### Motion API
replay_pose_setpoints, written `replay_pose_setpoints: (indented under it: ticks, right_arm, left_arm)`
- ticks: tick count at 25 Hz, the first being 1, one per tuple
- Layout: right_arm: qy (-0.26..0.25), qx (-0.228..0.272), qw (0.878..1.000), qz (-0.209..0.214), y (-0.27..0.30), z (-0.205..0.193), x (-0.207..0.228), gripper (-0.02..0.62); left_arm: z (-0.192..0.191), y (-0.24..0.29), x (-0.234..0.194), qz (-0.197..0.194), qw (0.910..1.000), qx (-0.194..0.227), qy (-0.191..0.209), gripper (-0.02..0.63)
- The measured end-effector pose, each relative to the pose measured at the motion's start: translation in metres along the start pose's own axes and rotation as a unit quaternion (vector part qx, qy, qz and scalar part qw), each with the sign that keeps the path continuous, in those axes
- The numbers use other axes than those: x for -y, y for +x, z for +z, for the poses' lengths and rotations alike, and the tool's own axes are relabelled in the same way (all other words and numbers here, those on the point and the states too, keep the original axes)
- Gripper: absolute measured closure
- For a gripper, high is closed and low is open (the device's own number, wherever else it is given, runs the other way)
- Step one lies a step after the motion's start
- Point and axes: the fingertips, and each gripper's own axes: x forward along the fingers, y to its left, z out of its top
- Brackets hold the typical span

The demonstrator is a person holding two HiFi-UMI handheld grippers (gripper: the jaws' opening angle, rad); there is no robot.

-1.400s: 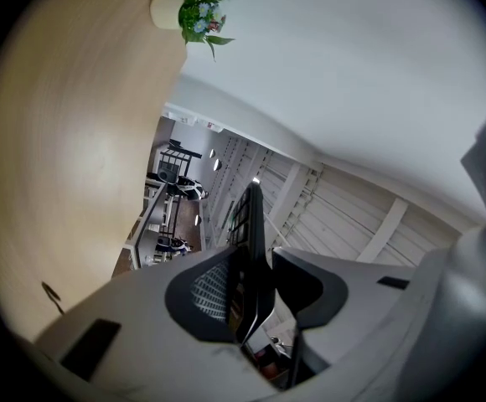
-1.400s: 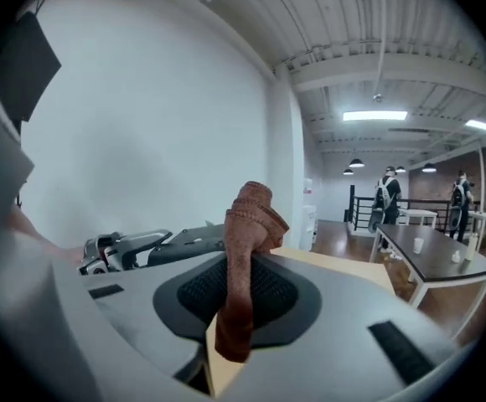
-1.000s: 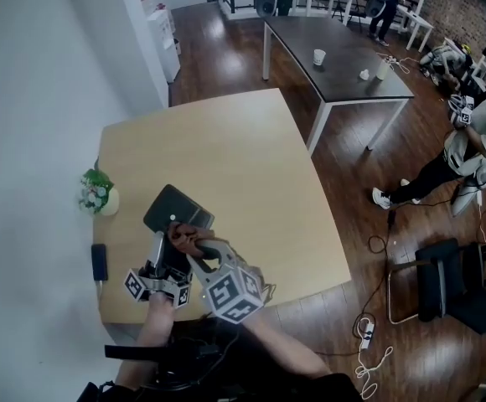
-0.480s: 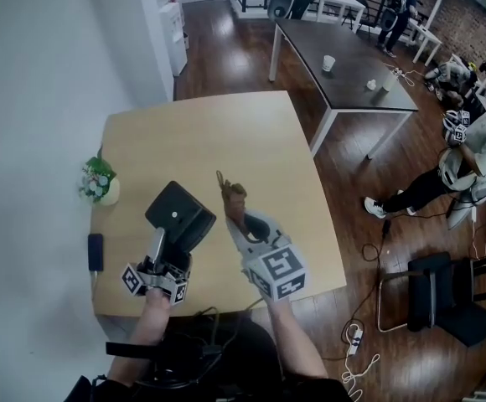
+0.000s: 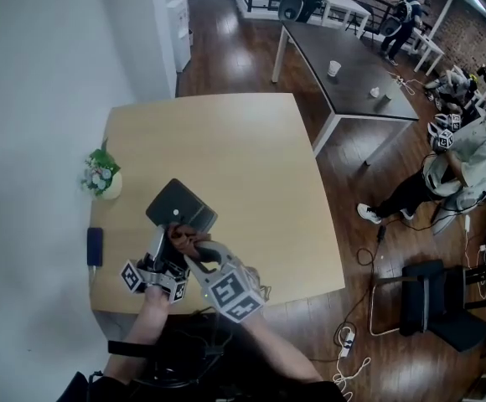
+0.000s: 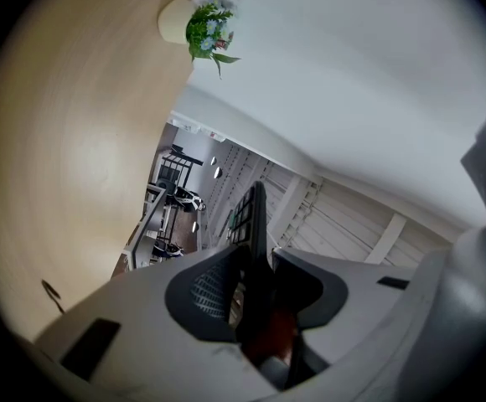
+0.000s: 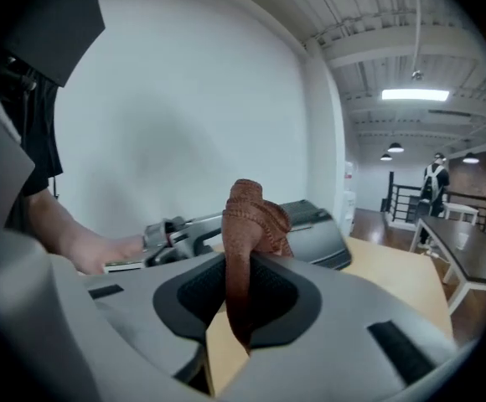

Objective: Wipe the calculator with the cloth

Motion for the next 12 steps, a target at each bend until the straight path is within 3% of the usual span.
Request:
replay_pose_setpoints:
  ticks: [3,5,8,10,12]
  right_arm:
    - [0.012,-0.02,0.998,0.066,0.005,-0.011,-0.037,0.529]
    - [0.043,-0.006,0.996,0.075,-0.005,-0.008,-0.033,0.529]
    - [0.071,0.032,0.997,-0.001,-0.029,0.011,0.018,0.529]
    - [0.06,0.047,0.994,-0.077,-0.041,0.025,0.06,0.529]
    - [0.044,0.052,0.99,-0.123,-0.042,0.036,0.085,0.529]
  left_arm:
    - [0.006,-0.002,0.0,-0.004,1.0,0.002,-0.006,0.489]
    - [0.009,-0.003,-0.001,-0.005,1.0,0.001,-0.009,0.489]
    - [0.017,-0.005,0.001,-0.006,0.9999,0.002,-0.013,0.489]
    - [0.022,-0.006,0.003,-0.01,0.9998,0.003,-0.02,0.489]
    - [0.024,-0.007,0.003,-0.013,0.9995,-0.001,-0.027,0.489]
